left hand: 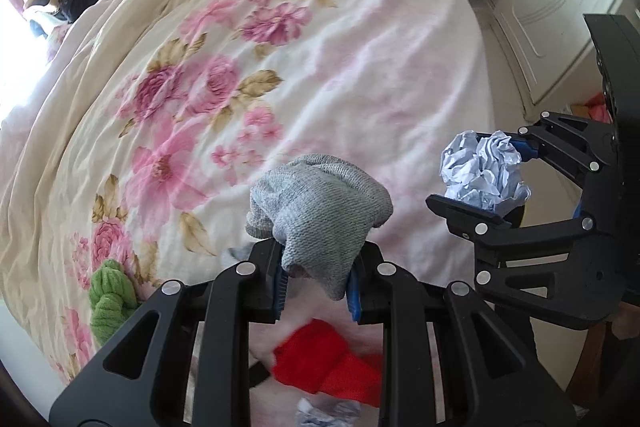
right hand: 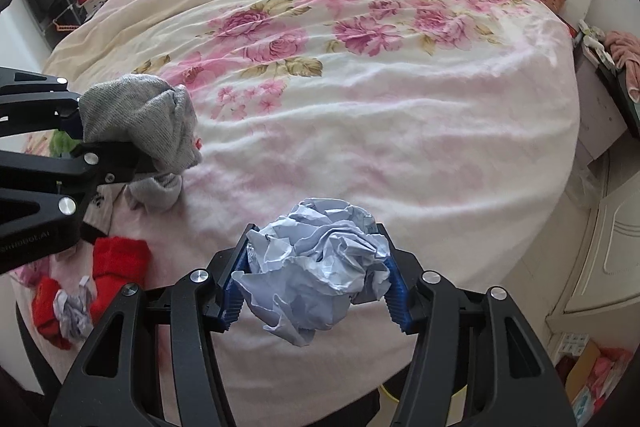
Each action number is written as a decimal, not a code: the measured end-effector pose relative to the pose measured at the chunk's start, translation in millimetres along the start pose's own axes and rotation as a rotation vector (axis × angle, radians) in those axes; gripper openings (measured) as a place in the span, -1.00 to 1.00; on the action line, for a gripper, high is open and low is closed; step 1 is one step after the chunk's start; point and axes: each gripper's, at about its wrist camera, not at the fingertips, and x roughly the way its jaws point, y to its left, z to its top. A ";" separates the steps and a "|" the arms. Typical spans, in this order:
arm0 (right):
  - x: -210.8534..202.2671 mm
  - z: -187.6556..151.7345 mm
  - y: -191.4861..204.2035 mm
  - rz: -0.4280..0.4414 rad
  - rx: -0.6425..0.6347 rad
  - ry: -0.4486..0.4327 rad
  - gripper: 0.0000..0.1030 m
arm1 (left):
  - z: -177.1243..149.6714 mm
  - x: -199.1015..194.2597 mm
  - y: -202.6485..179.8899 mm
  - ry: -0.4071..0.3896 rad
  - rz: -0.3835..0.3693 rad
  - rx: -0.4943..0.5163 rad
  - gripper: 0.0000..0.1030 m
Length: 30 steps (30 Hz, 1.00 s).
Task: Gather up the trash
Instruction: 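Carry both items to the black bin and open the left tool over it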
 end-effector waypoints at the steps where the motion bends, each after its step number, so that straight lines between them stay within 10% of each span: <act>1: -3.7 -4.2 -4.4 -0.003 0.008 -0.002 0.04 | 0.3 -0.1 -3.7 0.001 -0.003 0.007 -0.55; 30: -84.4 -135.7 -169.1 -0.182 0.340 -0.013 0.04 | 31.8 45.7 -218.3 0.131 -0.252 0.263 -0.54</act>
